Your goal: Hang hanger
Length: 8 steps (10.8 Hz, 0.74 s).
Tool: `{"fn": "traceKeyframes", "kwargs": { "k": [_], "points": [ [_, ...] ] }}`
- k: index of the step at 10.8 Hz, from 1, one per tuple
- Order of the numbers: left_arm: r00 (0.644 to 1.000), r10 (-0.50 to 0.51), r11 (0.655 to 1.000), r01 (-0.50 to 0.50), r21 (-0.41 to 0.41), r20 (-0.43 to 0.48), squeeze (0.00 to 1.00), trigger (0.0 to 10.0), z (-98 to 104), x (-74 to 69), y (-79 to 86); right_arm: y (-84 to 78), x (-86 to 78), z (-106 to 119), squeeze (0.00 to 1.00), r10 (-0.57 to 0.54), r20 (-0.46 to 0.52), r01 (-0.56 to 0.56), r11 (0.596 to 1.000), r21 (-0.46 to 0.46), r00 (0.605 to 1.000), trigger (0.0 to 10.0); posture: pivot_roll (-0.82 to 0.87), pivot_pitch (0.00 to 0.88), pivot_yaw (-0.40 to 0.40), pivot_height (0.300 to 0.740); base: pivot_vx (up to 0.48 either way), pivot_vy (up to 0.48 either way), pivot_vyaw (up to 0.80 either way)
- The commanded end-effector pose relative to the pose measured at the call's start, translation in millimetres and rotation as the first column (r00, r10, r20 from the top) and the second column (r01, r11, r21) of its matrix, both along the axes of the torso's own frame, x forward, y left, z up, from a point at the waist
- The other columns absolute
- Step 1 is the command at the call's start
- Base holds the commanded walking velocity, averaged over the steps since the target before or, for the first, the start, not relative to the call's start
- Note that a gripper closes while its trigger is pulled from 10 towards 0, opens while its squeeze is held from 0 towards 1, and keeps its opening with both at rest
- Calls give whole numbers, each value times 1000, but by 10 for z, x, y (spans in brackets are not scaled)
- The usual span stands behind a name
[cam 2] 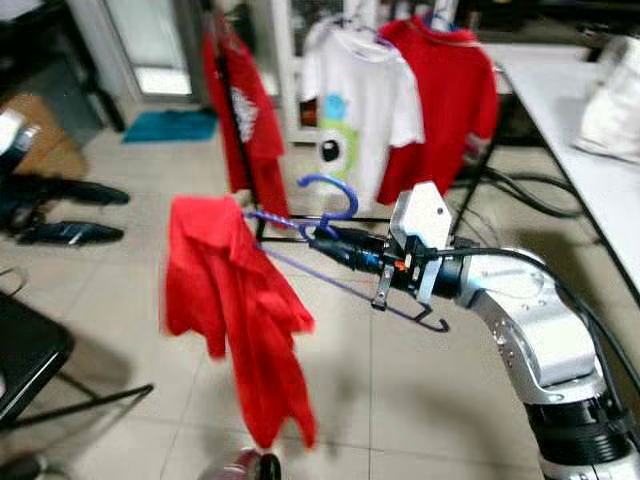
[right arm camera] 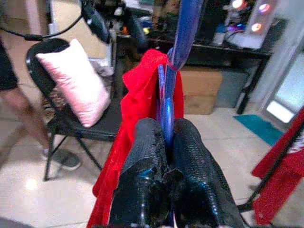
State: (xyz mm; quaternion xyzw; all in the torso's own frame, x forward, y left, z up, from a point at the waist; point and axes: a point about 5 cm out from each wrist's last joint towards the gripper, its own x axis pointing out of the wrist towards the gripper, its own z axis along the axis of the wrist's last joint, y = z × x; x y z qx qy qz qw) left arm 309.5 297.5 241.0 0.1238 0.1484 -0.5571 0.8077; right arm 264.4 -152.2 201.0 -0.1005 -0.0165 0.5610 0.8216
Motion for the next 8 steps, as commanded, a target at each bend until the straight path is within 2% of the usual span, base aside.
{"fn": "traceKeyframes", "kwargs": {
  "k": [1,2,3,4,5,6,7,8],
  "points": [
    [999,11,1000,-11,1,40,1000,10000,121,-40,71,35,0,81,0,34,37,-35,999,10,999,10000,90,0,68,740,0,0,0],
    [998,9,999,-6,-45,66,1000,10000,195,-21,38,51,15,79,0,56,36,-56,998,-3,998,10000,94,0,55,740,0,0,0],
    [996,-31,997,37,-74,81,1000,10000,250,42,-94,80,25,91,0,81,41,-80,997,-21,996,10000,92,0,51,740,0,0,0],
    [988,-121,990,127,-66,93,1000,10000,297,149,-346,122,29,113,0,120,50,-118,992,-52,991,10000,83,0,55,740,0,0,0],
    [980,-174,983,178,-44,93,1000,10000,305,215,-506,141,26,127,0,136,56,-132,989,-64,989,10000,83,0,55,740,0,0,0],
    [973,-213,976,216,-18,94,659,10000,280,281,-642,154,21,140,0,145,61,-141,987,-73,988,10000,67,0,72,740,0,0,0],
    [964,-255,967,255,12,71,0,10000,195,321,-767,175,0,150,0,157,66,-152,985,-80,985,10000,48,0,92,740,0,0,0],
    [954,-295,955,296,-4,52,0,10000,147,316,-863,188,-16,149,0,161,67,-156,984,-83,985,10000,35,0,106,740,0,0,0]
  ]
}}
